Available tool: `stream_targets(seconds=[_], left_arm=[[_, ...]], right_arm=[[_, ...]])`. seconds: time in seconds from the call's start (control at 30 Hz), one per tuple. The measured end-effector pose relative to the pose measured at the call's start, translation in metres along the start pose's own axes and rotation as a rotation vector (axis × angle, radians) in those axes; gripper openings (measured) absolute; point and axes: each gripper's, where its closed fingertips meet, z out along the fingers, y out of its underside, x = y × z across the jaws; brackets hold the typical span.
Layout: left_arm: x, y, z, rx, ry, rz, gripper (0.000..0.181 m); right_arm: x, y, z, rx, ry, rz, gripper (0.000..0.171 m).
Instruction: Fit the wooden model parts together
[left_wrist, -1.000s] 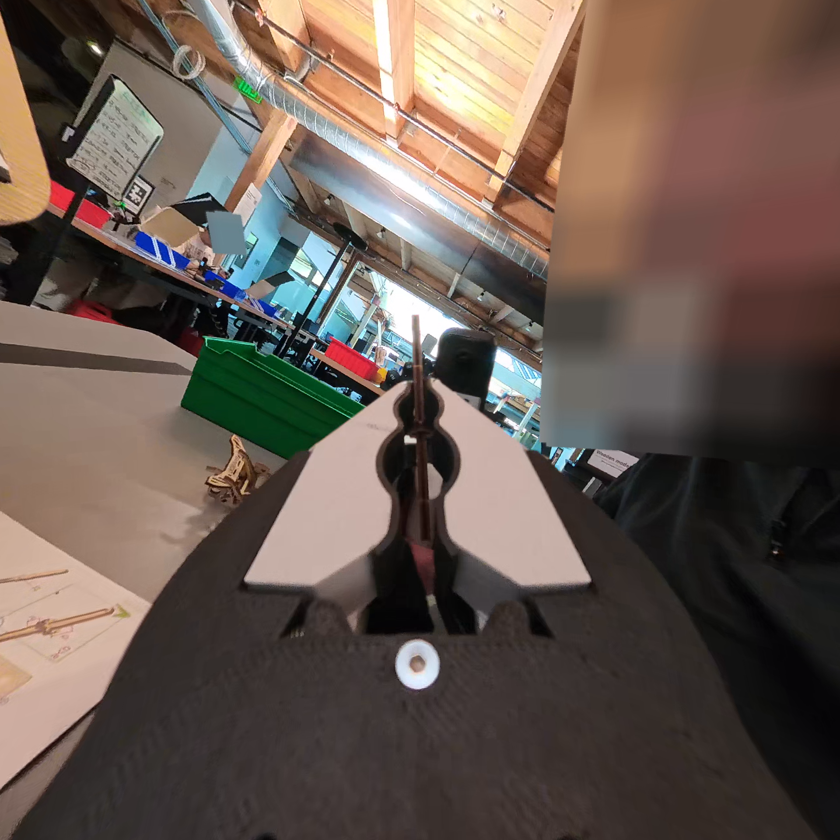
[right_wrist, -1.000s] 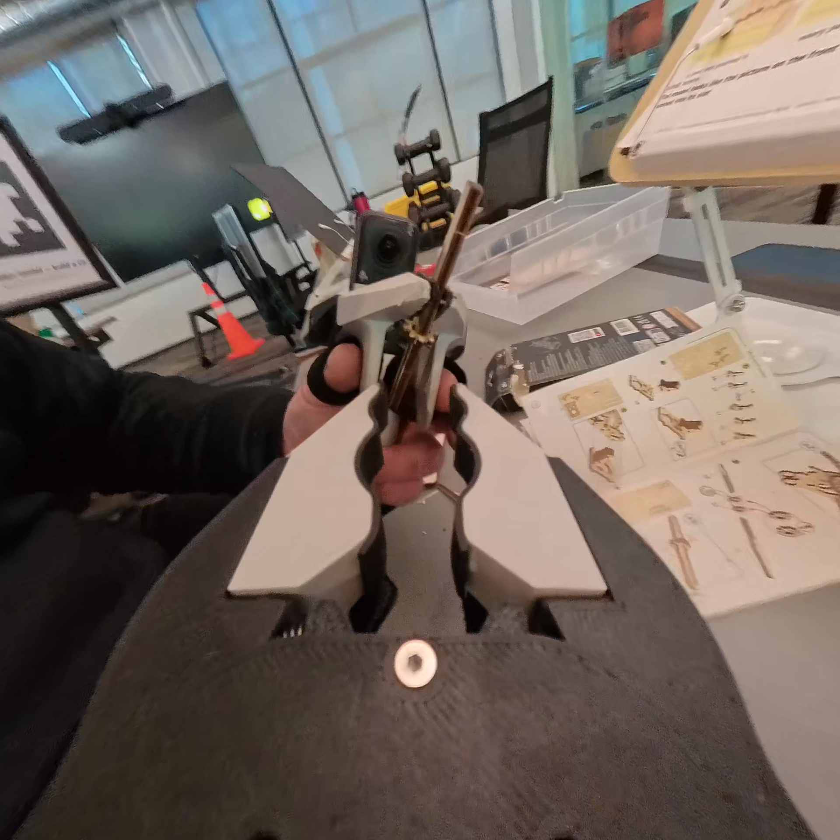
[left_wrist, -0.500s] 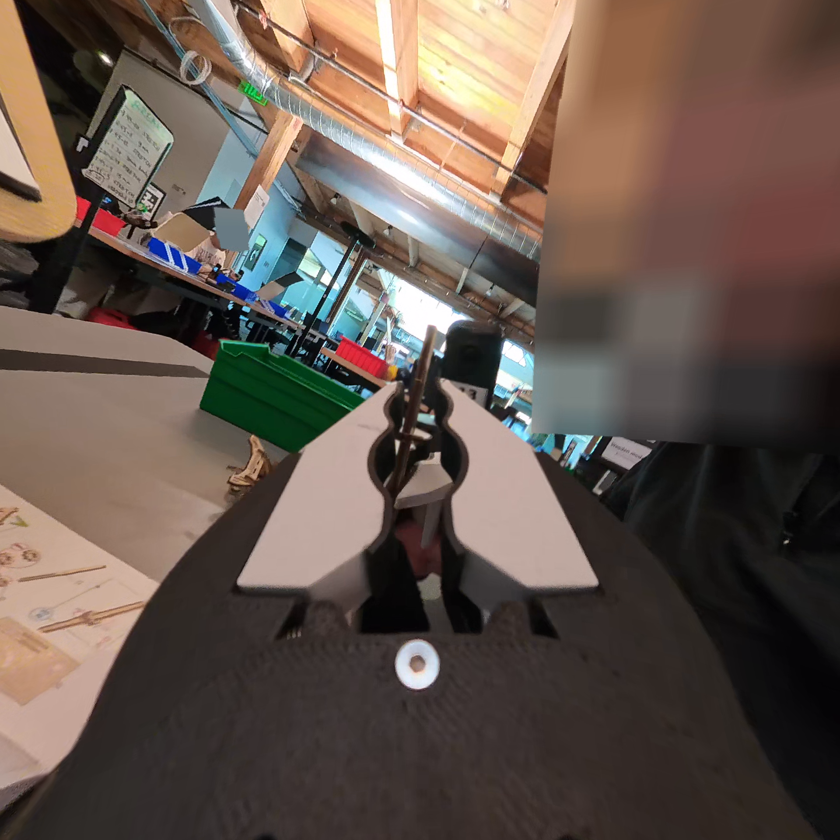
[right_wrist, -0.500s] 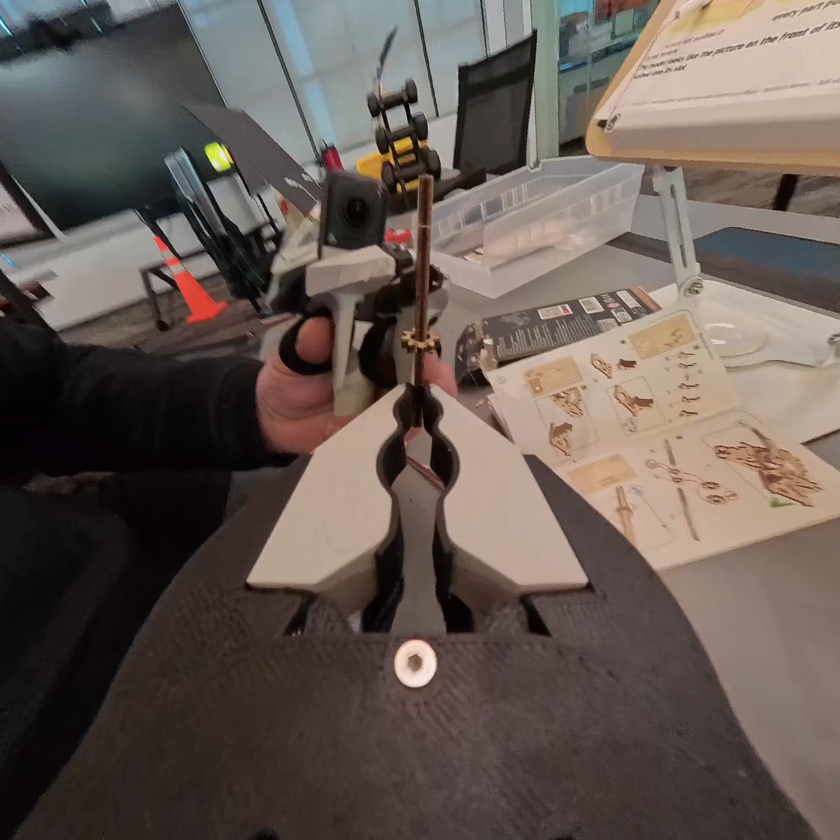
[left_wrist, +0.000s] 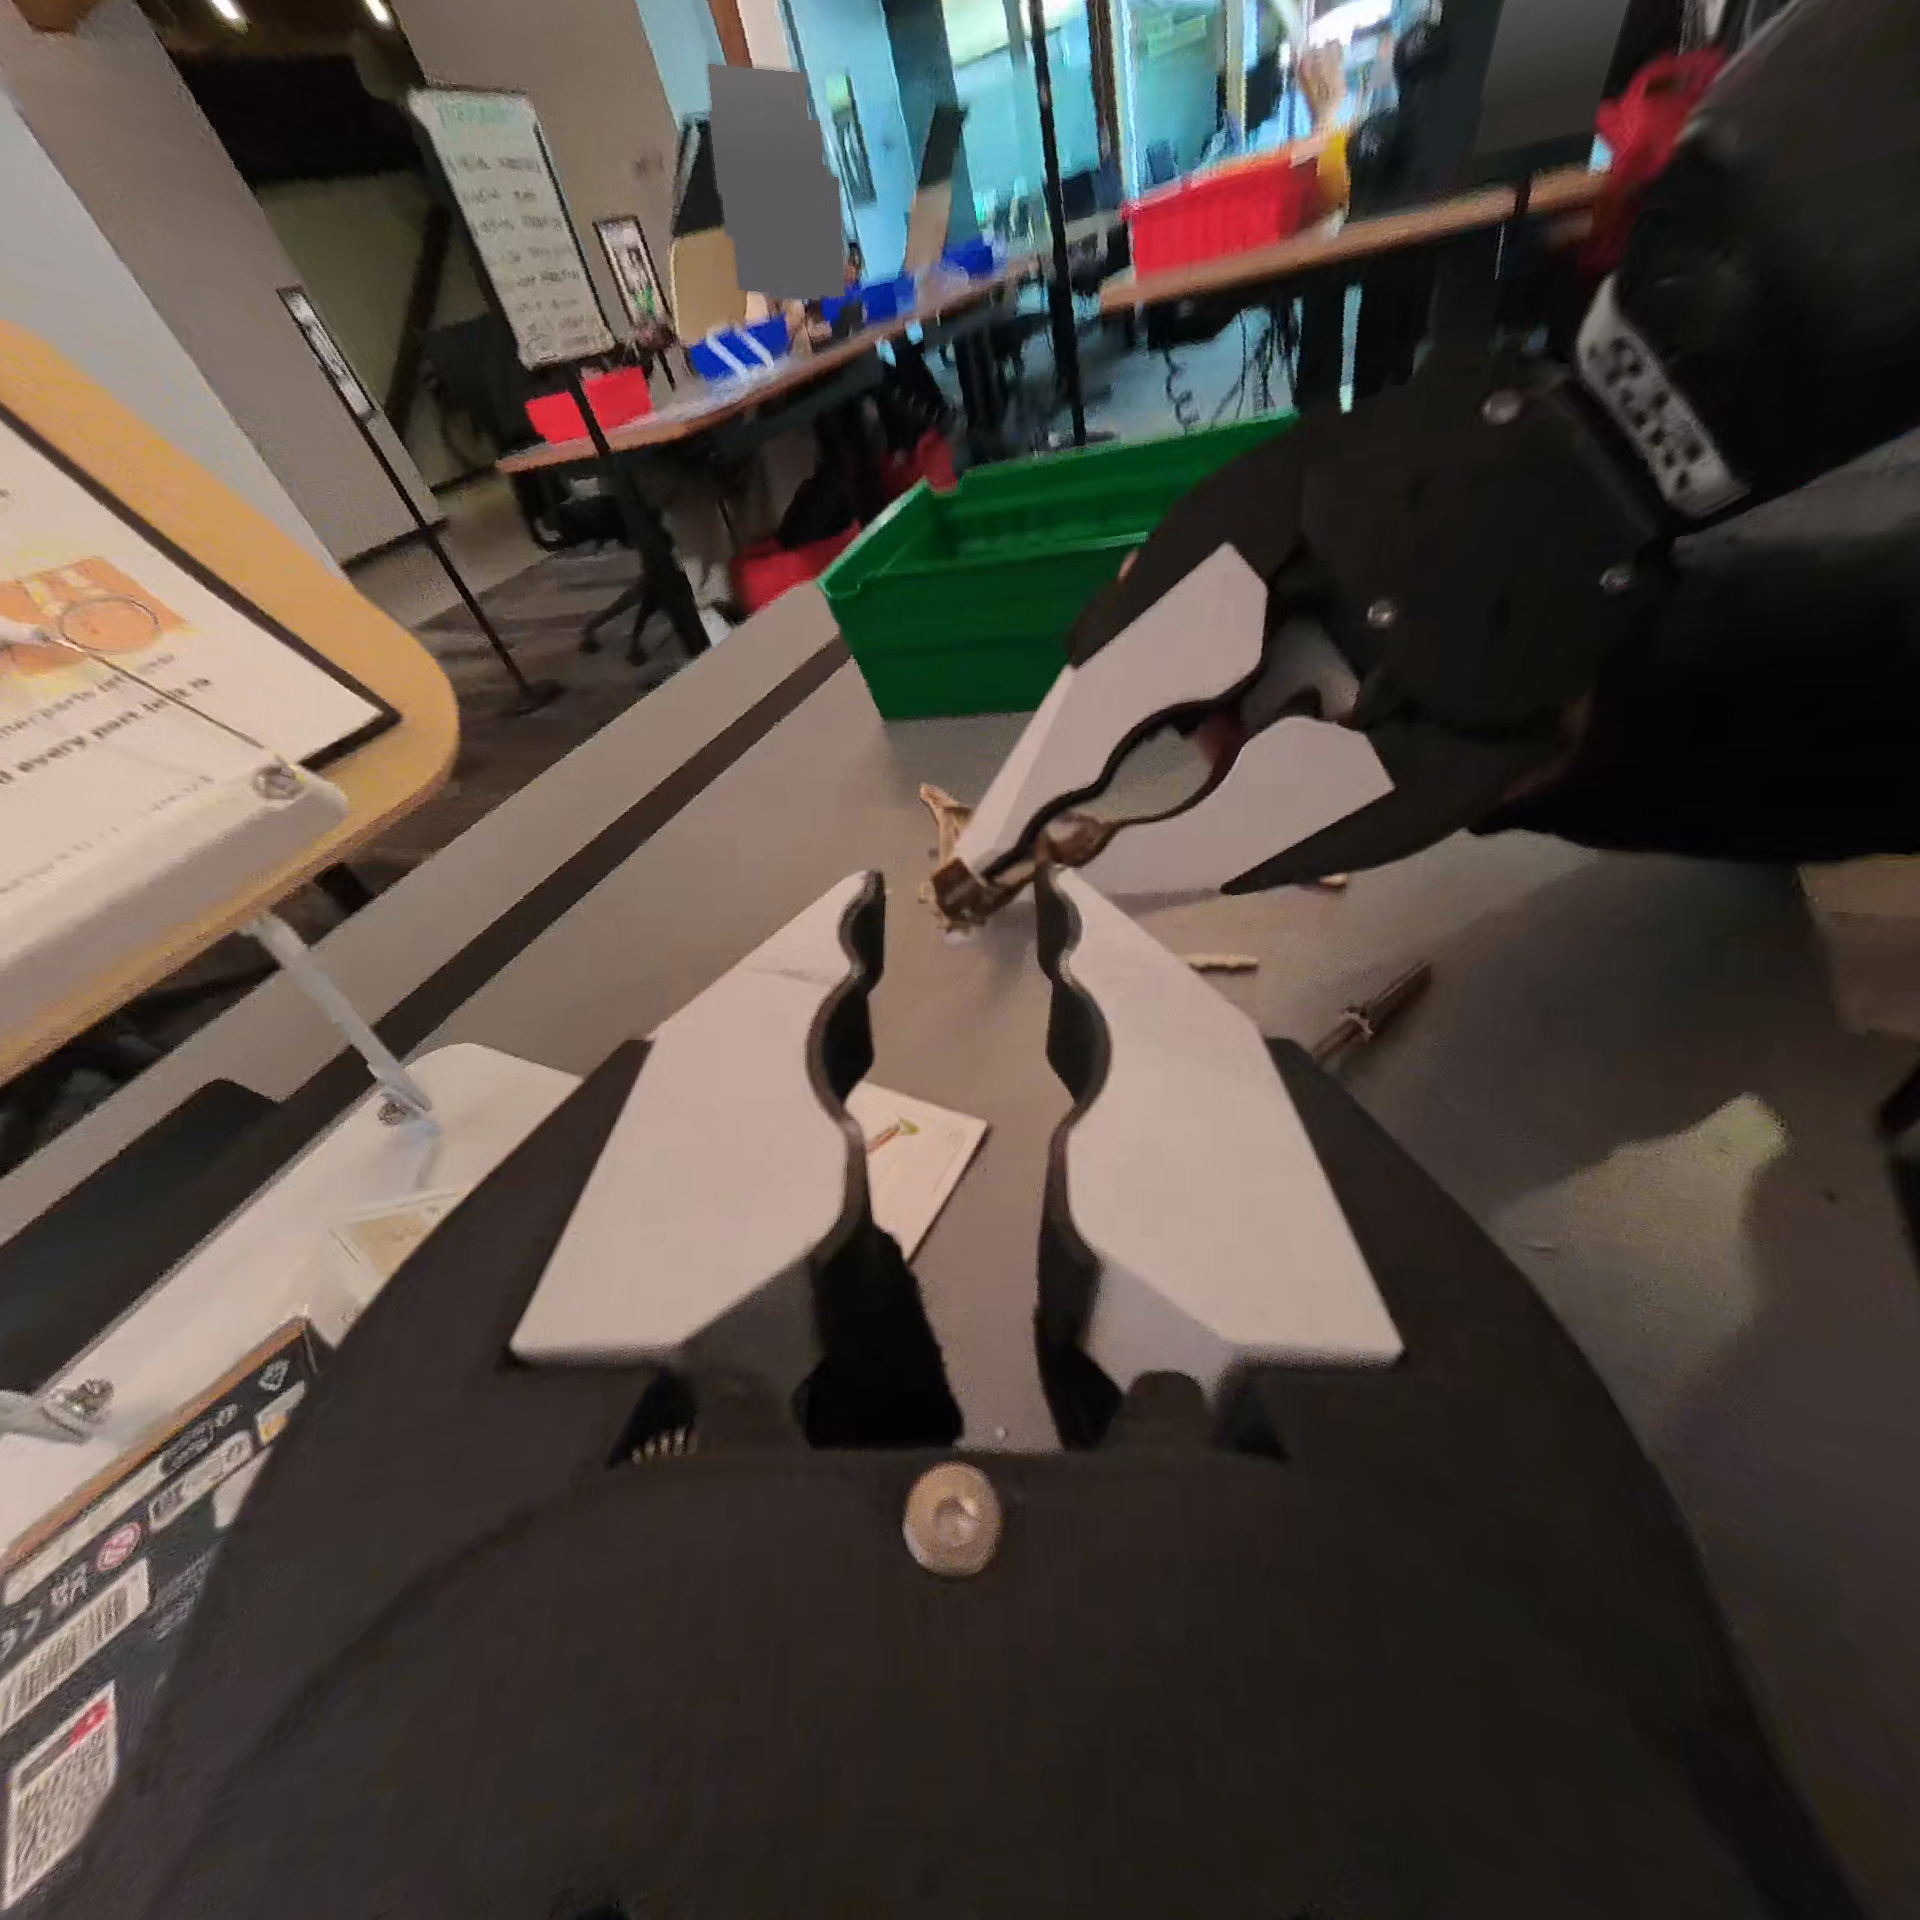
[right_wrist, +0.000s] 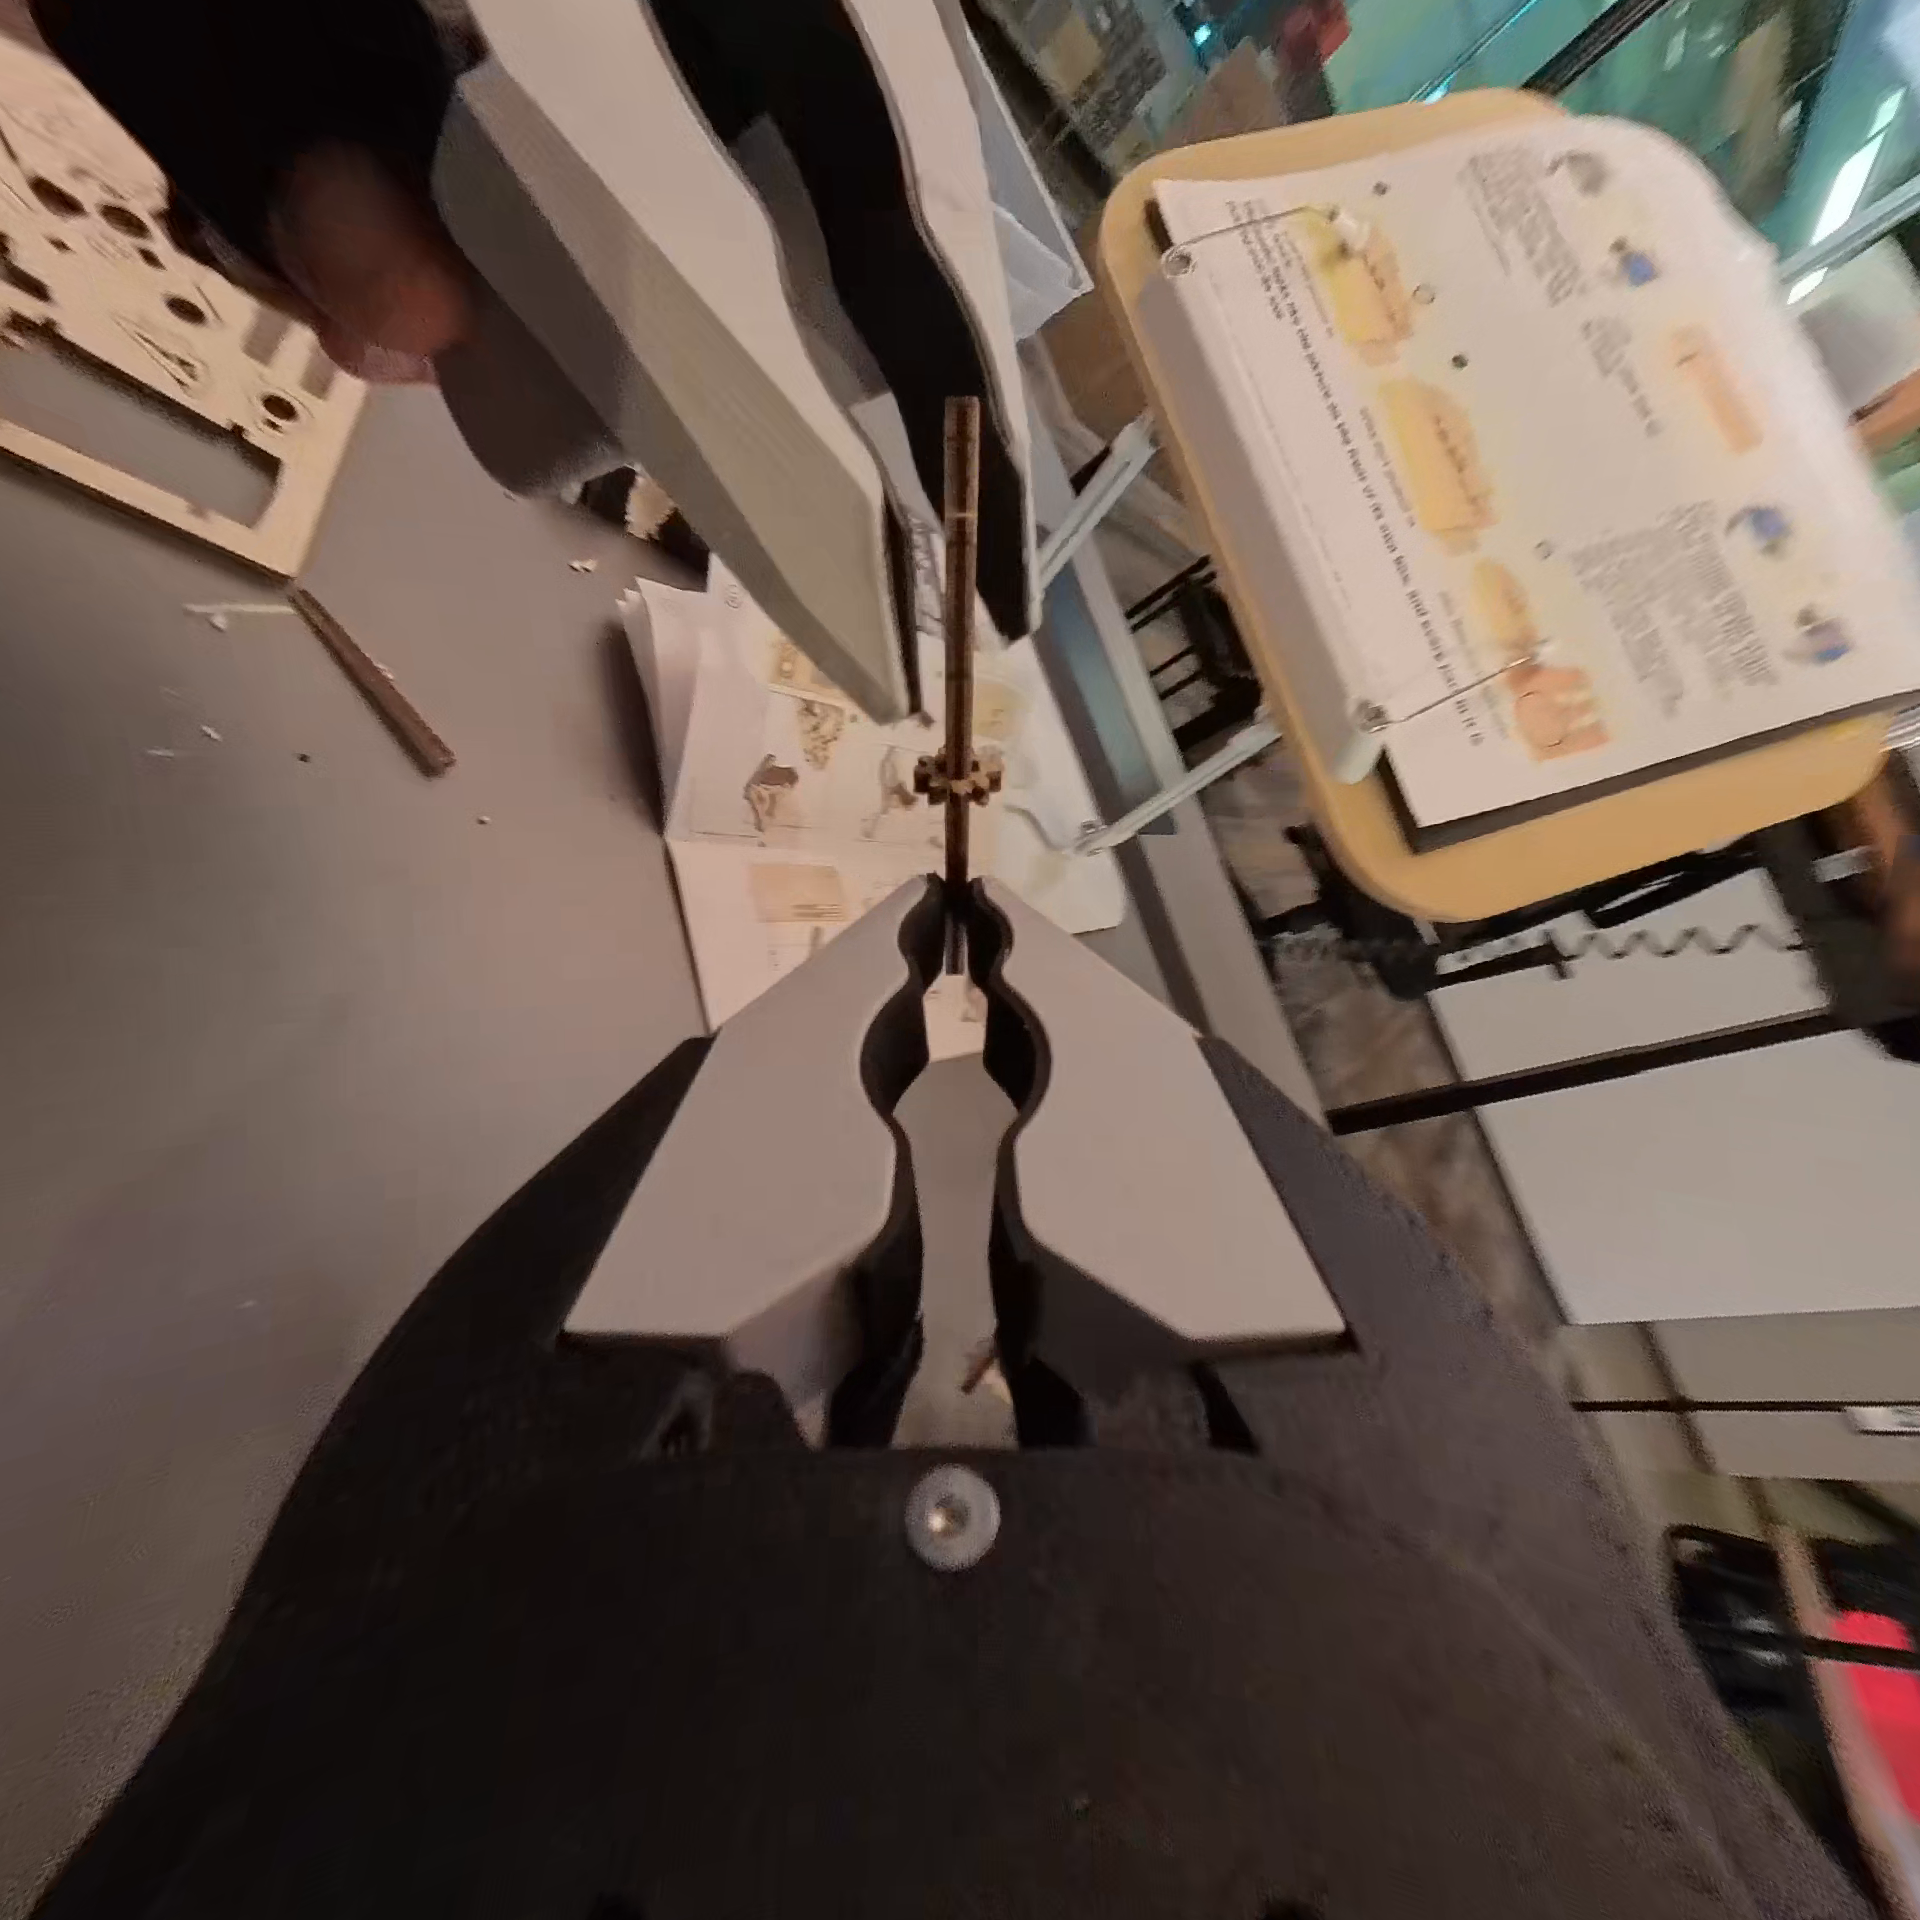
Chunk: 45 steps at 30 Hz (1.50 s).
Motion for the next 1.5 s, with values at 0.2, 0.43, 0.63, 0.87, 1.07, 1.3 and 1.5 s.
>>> stream_targets(seconds=[0.2, 0.43, 0.63, 0.87, 1.07, 1.3, 1.5], left_arm=[[0.001, 0.002, 0.005, -0.072, -0.008, -0.196, 0.026], [0.008, 0.028, 0.008, -0.192, -0.045, -0.308, 0.007], [0.008, 0.039, -0.016, -0.202, -0.06, -0.381, 0.007], [-0.008, 0.062, -0.084, -0.216, -0.167, -0.417, 0.007], [0.001, 0.084, -0.114, -0.242, -0.156, -0.367, 0.007], [0.025, 0.086, -0.095, -0.18, -0.031, -0.361, 0.007], [0.058, 0.081, -0.052, -0.184, 0.107, -0.269, 0.007]], right_arm=[[0.001, 0.001, -0.002, 0.009, 0.124, -0.202, 0.001], [-0.005, 0.005, -0.001, 0.005, 0.145, -0.217, 0.001], [-0.024, -0.007, -0.007, 0.074, 0.064, -0.161, 0.014], [-0.044, 0.017, -0.019, 0.012, -0.192, 0.064, 0.021], [-0.019, 0.059, -0.067, -0.073, -0.261, 0.3, 0.014], [-0.043, 0.092, -0.122, -0.217, -0.403, 0.463, 0.02], [-0.102, 0.107, -0.099, -0.325, -0.499, 0.433, 0.018]])
